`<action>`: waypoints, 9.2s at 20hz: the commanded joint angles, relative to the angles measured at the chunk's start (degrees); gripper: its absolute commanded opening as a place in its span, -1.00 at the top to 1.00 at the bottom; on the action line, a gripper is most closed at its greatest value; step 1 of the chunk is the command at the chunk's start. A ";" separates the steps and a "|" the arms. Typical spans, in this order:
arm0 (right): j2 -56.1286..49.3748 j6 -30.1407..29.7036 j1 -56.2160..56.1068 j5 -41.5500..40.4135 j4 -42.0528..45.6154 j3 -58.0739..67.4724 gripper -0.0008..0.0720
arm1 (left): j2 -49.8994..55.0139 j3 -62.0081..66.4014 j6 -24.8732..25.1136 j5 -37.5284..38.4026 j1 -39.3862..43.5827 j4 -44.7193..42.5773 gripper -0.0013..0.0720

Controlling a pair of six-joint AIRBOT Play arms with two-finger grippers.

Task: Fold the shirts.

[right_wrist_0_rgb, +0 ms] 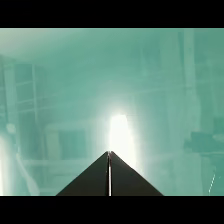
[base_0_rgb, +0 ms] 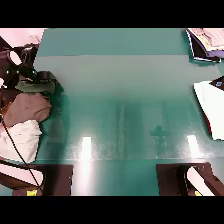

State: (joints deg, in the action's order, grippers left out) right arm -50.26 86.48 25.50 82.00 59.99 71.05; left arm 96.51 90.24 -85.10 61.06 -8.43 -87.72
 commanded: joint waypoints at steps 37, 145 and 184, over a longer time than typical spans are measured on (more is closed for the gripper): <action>0.04 0.09 -27.87 -21.79 -0.26 0.02 0.93 | -18.88 4.96 15.82 14.91 28.63 27.91 -0.69; -25.16 -3.19 -17.97 -16.81 -1.46 5.27 -0.42 | -31.56 -24.85 12.04 -7.91 8.92 31.71 -0.49; -5.64 1.73 -17.70 -12.96 -2.40 -32.50 -0.22 | -33.07 -45.13 53.77 1.20 -2.75 53.09 0.89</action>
State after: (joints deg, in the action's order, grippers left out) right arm -54.41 87.18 7.88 71.31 61.25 45.21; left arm 63.35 40.53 -27.33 58.24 -11.33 -34.96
